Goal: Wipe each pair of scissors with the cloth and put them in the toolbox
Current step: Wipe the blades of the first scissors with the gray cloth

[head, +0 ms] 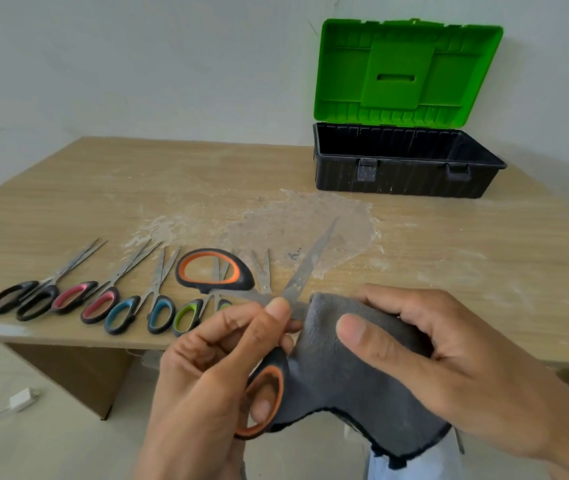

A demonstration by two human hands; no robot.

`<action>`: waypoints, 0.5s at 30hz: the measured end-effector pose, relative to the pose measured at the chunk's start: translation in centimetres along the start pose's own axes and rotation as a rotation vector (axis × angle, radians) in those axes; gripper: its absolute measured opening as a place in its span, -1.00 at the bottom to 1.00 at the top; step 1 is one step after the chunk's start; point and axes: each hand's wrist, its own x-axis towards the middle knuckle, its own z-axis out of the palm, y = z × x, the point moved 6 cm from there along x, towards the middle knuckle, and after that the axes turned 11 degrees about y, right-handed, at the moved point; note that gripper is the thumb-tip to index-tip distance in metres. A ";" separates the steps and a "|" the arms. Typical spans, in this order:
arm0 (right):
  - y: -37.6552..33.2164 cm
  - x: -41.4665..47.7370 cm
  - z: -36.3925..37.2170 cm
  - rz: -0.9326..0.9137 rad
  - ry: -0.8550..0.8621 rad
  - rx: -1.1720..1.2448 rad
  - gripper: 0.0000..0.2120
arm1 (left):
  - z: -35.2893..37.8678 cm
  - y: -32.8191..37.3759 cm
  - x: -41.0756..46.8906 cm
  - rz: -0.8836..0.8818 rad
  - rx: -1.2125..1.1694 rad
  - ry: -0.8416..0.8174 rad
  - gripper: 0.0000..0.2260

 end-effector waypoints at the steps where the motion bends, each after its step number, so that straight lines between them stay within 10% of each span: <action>1: 0.0 0.1 -0.1 -0.002 0.023 -0.013 -0.53 | 0.1 0.0 -0.1 0.005 0.011 -0.005 -0.83; 15: 0.9 -0.4 -1.5 0.061 0.047 -0.036 -0.26 | 0.2 0.4 -0.6 0.105 0.084 -0.040 -0.77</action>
